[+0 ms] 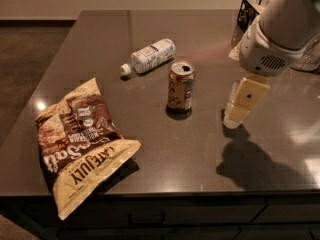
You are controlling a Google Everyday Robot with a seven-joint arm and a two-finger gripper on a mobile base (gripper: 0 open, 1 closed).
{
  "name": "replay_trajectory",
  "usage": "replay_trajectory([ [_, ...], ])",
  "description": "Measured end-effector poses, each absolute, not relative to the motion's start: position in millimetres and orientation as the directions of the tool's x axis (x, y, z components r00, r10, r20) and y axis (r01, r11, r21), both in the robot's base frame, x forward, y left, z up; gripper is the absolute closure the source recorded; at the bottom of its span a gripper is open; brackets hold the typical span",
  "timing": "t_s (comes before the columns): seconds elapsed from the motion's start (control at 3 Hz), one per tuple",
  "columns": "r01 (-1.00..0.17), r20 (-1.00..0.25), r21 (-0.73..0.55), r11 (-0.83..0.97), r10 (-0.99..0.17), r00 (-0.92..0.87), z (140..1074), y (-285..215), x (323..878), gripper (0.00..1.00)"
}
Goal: Move orange can near blue plastic bottle
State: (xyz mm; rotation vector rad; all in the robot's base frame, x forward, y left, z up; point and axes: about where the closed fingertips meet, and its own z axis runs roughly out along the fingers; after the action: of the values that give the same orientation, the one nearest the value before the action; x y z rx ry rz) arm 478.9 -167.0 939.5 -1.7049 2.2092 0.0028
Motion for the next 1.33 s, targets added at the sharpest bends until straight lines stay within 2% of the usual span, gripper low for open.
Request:
replay_trajectory([
  [1.33,-0.936,-0.469,-0.159,0.314,-0.859,-0.208,912.2,-91.3,549.9,0.0],
])
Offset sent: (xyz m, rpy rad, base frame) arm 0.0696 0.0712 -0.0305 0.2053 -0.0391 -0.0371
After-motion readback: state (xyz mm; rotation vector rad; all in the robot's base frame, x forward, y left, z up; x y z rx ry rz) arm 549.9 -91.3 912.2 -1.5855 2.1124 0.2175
